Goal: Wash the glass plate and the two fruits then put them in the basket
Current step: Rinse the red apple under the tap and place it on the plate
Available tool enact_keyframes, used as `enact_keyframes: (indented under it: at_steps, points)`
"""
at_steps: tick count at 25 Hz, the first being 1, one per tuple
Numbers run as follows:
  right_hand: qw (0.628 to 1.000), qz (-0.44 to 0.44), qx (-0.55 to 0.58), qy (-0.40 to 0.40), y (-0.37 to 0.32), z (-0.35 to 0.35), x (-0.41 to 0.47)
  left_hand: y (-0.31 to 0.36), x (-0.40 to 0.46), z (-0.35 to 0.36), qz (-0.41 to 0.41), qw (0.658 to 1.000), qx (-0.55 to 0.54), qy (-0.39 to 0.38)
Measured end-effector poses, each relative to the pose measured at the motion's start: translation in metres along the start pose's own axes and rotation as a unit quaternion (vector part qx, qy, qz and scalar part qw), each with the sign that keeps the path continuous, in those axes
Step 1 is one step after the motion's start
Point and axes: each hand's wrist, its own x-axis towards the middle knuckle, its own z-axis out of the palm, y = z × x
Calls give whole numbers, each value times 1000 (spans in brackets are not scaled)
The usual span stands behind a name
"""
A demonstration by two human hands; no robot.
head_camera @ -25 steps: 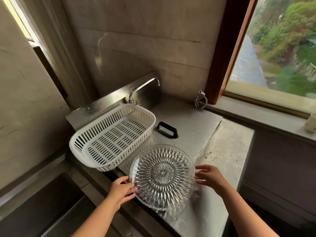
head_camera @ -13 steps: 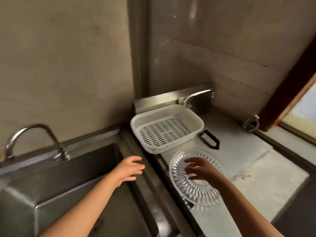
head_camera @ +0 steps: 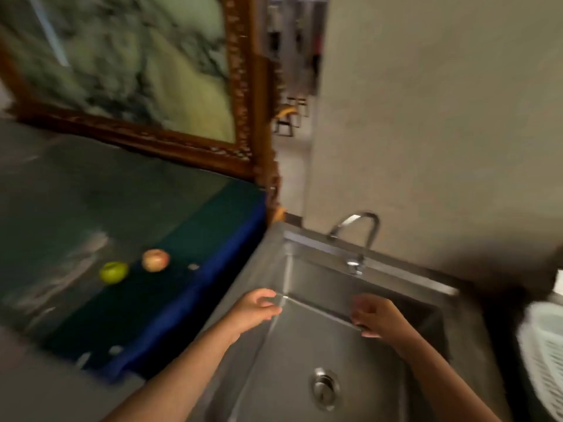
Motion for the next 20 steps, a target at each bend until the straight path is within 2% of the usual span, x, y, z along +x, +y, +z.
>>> enact_keyframes:
  at_steps: [3,6,10,13,16,20]
  points:
    - [997,-37,-5,-66,-50,75,36,-41,-15,-80,-36,993,-48,98]
    - [993,-64,-23,-98,-95,159,62,-79,-28,-151,-66,972,-87,210]
    - [986,-96,-45,-127,-135,253,90,-116,-20,-212,-76,951,-124,274]
    - [981,-132,-75,-120,-156,308,114,-133,10,-246,-80,942,-147,291]
    - [974,-148,-96,-146,-171,348,141,-145,51,-264,-66,948,-175,259]
    - [965,-164,-94,-183,-178,390,180,-160,100,-272,-36,956,-160,244]
